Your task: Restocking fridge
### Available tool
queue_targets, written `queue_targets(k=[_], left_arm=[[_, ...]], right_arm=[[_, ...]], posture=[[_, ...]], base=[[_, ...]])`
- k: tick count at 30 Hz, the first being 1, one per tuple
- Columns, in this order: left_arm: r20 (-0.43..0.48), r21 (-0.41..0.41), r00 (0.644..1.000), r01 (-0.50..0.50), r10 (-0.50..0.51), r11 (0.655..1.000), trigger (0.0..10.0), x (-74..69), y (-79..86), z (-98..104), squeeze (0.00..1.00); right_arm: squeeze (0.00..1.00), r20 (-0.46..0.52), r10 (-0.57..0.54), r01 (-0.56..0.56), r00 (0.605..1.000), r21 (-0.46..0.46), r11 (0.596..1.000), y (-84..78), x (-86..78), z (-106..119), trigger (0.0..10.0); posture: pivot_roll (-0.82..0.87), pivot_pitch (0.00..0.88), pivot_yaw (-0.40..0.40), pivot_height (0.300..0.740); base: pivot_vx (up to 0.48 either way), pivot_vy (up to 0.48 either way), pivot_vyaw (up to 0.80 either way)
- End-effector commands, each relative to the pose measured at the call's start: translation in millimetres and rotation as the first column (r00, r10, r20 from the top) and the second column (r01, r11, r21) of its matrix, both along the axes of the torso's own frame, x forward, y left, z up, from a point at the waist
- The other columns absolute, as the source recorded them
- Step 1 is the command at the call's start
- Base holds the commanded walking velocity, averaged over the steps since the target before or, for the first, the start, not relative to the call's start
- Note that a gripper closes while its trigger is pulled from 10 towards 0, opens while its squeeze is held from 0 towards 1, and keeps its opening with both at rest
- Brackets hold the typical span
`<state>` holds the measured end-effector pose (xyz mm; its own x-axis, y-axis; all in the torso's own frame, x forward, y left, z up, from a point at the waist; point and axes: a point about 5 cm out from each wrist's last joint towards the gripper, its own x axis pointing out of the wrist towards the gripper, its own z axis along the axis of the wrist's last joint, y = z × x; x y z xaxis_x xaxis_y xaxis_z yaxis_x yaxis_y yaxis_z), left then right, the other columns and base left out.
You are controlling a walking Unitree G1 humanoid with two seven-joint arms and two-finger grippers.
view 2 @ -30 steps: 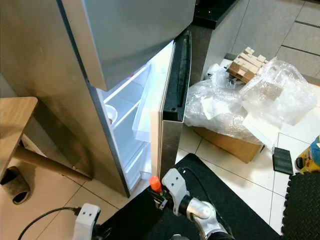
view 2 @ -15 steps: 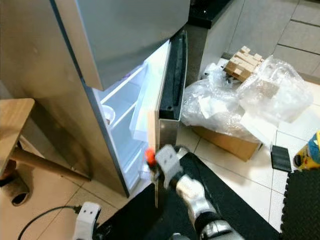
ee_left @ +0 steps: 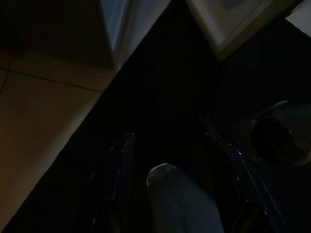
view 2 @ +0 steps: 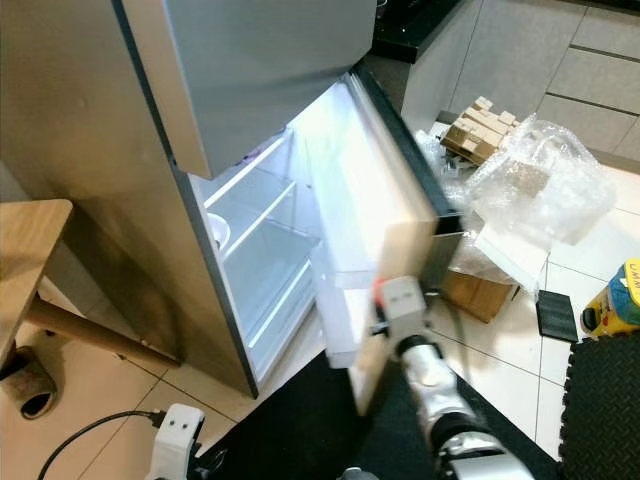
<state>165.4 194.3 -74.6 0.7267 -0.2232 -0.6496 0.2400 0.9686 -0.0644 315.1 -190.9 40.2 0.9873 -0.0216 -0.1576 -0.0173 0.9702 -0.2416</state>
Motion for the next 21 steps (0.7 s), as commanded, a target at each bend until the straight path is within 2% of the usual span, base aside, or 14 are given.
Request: queue_targets(k=[1,3,6,8,11,16,17,18,21], left_arm=[[0.006,-0.008,1.000,0.015,-0.015,1.000,10.0,-1.7,-5.6,-1,0.00],[0.011,-0.010,1.000,0.012,-0.012,1.000,10.0,-1.7,-4.8,0,0.00],[0.010,-0.008,1.000,0.012,-0.012,1.000,10.0,-2.0,-4.4,0,0.00],[0.001,-0.007,1.000,0.008,-0.008,1.000,10.0,-3.5,-3.4,-1,0.00],[0.002,-0.005,0.999,0.042,-0.042,0.999,10.0,-1.2,-6.4,0,0.00],[0.005,-0.005,0.999,0.034,-0.034,0.999,10.0,0.5,-6.1,1,0.00],[-0.002,-0.006,0.999,0.040,-0.040,0.999,10.0,-0.7,-7.5,0,0.00],[-0.002,-0.006,0.999,0.040,-0.040,0.999,10.0,-0.7,-7.5,0,0.00],[-0.018,-0.017,1.000,0.012,-0.012,1.000,10.0,-3.1,-9.8,-3,0.00]], right_arm=[[0.00,-0.054,-0.126,0.124,0.991,-0.037,0.992,-20.3,-9.3,-11,10.0],[0.00,-0.075,-0.191,0.189,0.979,-0.033,0.981,-34.5,-17.1,-16,10.0],[0.00,-0.086,-0.184,0.182,0.979,-0.031,0.983,-34.9,-20.4,-19,10.0],[0.00,-0.122,-0.115,0.109,0.986,-0.060,0.992,-24.8,-29.2,-30,10.0],[0.00,-0.154,-0.110,0.102,0.982,-0.057,0.993,-17.7,-37.3,-40,10.0],[0.00,-0.184,-0.103,0.092,0.978,-0.063,0.994,-11.6,-43.0,-47,10.0],[0.00,-0.303,-0.034,0.024,0.952,-0.036,0.999,-3.9,-58.9,-66,10.0],[0.00,-0.303,-0.034,0.024,0.952,-0.036,0.999,-3.9,-58.9,-66,10.0],[0.00,-0.476,0.089,-0.076,0.875,0.046,0.996,5.6,-90.6,-93,10.0]], posture=[[-0.14,0.093,-0.040,0.740],[-0.14,0.085,-0.040,0.740],[-0.14,0.084,-0.039,0.740],[-0.15,0.091,-0.024,0.740],[-0.15,0.092,-0.025,0.740],[-0.15,0.093,-0.024,0.740],[-0.16,0.085,-0.024,0.740],[-0.16,0.085,-0.024,0.740],[-0.15,0.089,-0.036,0.740]], base=[[0.000,0.000,0.00],[0.000,0.000,0.00],[0.000,0.000,0.00],[0.000,0.000,0.00],[0.000,0.000,0.00],[0.000,0.000,0.00],[0.000,0.000,0.00],[0.000,0.000,0.00],[0.000,0.000,0.00]])
